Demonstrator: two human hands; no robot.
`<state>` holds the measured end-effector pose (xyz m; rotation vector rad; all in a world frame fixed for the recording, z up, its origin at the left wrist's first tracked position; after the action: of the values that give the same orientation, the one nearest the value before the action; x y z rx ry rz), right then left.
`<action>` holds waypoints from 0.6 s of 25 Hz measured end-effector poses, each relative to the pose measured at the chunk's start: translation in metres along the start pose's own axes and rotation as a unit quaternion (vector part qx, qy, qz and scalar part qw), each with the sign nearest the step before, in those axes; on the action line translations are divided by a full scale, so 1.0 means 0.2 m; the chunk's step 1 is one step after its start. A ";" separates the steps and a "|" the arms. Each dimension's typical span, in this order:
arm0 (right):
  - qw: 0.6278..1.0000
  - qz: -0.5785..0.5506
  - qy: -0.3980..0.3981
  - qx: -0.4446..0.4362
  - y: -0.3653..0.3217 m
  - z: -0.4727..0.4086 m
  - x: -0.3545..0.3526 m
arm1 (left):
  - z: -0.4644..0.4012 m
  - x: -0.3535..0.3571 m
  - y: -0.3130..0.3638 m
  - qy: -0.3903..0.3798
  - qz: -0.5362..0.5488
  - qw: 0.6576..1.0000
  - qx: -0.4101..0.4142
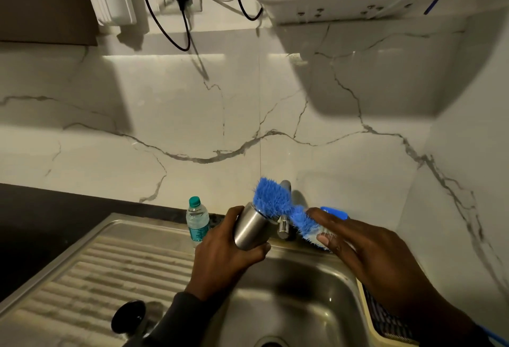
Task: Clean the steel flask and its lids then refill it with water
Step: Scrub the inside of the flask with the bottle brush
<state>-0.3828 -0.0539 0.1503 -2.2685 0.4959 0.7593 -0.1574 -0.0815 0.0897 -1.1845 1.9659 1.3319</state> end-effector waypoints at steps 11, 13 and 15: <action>0.970 -0.176 0.132 0.108 0.24 0.12 0.04 | -0.07 -0.05 0.01 0.016 0.231 0.972 -0.040; 0.973 -0.195 0.104 0.072 0.13 0.09 0.10 | -0.06 -0.04 0.00 0.021 0.244 0.969 -0.042; 0.974 -0.194 0.088 0.079 0.13 0.08 0.14 | -0.04 -0.02 -0.01 0.031 0.276 0.959 -0.045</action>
<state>-0.3814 -0.0638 0.1097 -2.1964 0.1735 0.3131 -0.1524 -0.0867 0.0950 -0.7366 2.4123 1.6795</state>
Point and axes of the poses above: each hand's wrist, its own z-axis away from the middle knuckle, its own x-axis out of the palm, y = z × x, the point moved 10 cm from there along -z, towards the middle knuckle, and after that the axes turned 15 degrees about -z, right-handed, at the moved point
